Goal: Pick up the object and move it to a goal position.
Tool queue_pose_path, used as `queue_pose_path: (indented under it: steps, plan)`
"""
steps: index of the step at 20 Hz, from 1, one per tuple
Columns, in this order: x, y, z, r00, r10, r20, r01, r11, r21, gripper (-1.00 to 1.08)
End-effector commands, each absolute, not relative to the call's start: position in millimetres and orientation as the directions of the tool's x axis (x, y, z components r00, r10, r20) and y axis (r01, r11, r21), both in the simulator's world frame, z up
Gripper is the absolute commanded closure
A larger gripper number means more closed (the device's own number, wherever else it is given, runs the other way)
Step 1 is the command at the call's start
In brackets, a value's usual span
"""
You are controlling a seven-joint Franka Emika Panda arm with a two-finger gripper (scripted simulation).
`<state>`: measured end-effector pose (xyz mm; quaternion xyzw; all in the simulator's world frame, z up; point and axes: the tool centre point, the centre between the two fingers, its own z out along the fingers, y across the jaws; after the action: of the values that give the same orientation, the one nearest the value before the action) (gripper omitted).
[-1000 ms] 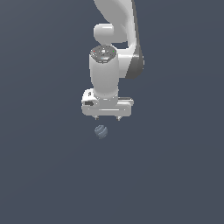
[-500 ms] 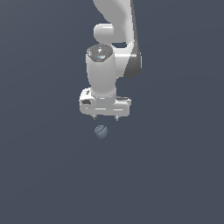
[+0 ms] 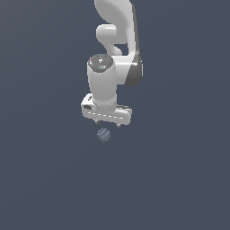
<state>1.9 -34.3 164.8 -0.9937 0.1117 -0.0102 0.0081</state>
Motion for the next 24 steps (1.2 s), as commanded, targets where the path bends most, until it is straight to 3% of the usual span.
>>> queue_pose_path:
  steps: [1,13,24]
  plan:
    - [1.3,-36.9,155.9,0.96,-0.28,0.014,-0.28,-0.96,-0.019,-0.92]
    - [-3.8,-53.0,108.5,0.817,-0.577,0.0,-0.577,-0.817,-0.009,-0.92]
    - [-7.0,-60.2,90.3,0.734,-0.679,0.0,-0.679,-0.734,0.0,-0.92]
